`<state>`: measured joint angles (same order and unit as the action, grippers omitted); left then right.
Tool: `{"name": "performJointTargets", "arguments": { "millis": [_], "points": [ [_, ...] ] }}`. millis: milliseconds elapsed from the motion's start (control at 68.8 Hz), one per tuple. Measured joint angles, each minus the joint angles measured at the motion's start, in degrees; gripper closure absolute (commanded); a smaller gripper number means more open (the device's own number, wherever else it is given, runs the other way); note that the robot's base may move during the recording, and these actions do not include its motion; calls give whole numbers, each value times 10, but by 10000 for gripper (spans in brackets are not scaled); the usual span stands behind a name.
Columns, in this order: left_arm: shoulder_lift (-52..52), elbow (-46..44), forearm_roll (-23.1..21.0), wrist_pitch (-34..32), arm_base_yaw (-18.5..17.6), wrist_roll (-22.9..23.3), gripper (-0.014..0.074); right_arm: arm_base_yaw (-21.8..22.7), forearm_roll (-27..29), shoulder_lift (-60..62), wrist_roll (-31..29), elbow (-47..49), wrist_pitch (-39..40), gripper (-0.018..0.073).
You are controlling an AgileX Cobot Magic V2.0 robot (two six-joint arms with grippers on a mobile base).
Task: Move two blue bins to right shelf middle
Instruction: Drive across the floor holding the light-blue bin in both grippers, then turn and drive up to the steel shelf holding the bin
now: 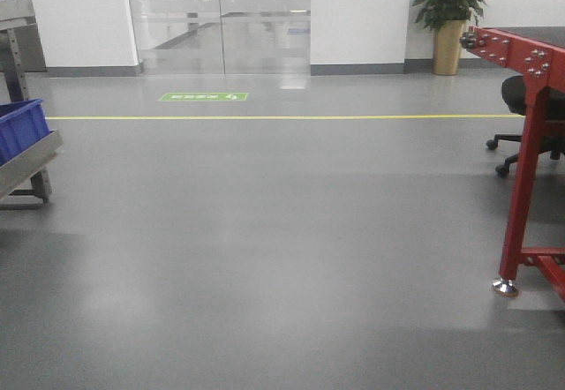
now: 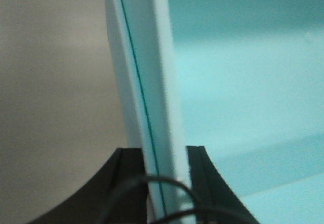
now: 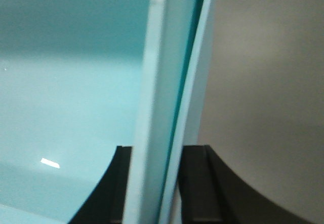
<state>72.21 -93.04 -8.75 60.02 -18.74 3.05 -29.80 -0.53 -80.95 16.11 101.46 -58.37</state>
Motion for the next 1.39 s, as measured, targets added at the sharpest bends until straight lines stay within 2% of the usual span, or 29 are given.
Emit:
{"name": "performJointTargets", "arguments": {
  "millis": [1395],
  "points": [
    [0, 0, 0, 0, 0, 0, 707, 0, -1, 0, 0, 0, 1, 713]
  ]
}}
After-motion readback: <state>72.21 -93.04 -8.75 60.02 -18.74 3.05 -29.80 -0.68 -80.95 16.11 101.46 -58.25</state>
